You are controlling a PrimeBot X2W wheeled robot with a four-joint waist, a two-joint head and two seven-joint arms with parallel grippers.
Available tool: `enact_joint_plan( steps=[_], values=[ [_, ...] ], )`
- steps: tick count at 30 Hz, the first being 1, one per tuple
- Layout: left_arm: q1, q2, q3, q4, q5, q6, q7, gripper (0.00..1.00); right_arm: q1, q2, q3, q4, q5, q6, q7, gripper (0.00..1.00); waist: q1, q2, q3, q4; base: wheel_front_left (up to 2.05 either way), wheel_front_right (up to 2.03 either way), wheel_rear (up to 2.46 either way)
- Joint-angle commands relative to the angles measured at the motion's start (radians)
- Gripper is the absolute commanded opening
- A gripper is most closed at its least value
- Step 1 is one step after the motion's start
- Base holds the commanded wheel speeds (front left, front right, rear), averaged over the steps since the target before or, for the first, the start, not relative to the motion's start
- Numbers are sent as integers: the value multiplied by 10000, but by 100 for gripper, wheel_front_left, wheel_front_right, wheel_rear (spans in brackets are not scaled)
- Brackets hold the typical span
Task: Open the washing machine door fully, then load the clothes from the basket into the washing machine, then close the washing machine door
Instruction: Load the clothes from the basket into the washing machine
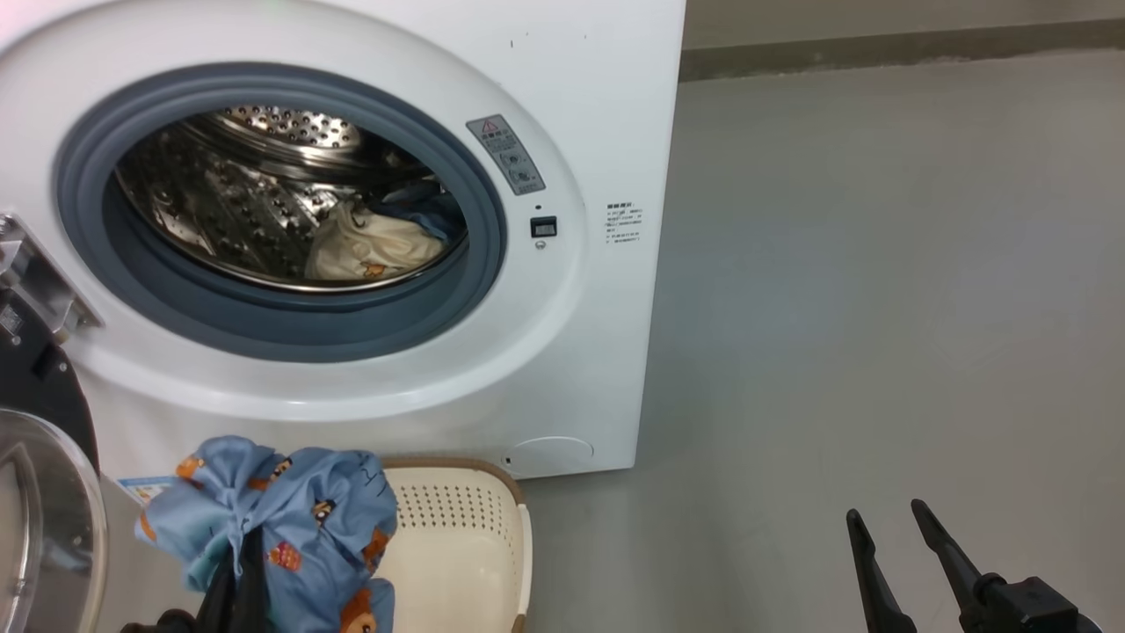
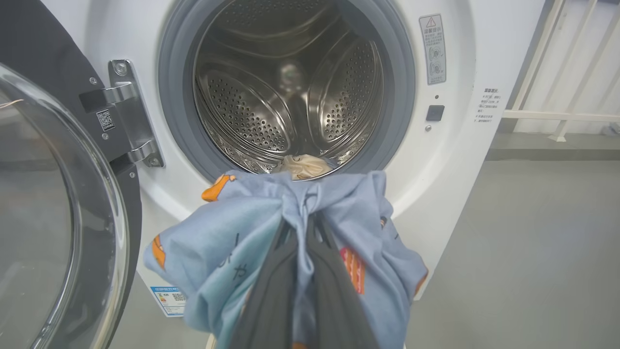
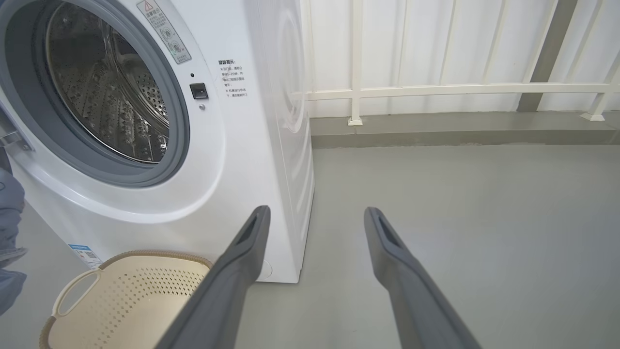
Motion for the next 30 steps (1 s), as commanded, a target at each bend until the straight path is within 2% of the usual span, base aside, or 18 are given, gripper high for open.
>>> enact_joint_plan(
  steps=[1, 9, 16, 22, 30],
  values=[
    [-403, 38, 259, -258, -74, 42, -105, 0, -183, -59, 240, -237, -16, 16, -48, 100, 0, 0, 138, 29, 0, 0, 0],
    [-1528, 34, 96, 211, -400, -5, -105, 0, -454, -46, 314, -339, -16, 16, -48, 100, 0, 0, 1019, -35, 0, 0, 0],
    [-3443, 127, 481, 988, -398, -257, -105, 0, -1000, -38, 567, -467, -102, 16, -48, 100, 0, 0, 1975, -342, 0, 0, 0],
    [-5269, 563, 871, 1896, -360, -534, -105, 0, -1403, -32, 679, -536, -63, 16, -48, 100, 0, 0, 2501, -657, 0, 0, 0],
    [-7343, 1136, 835, 3307, -114, -739, -105, 0, -1653, -27, 748, -571, 151, 16, -48, 100, 0, 0, 2996, -962, 0, 0, 0]
  ],
)
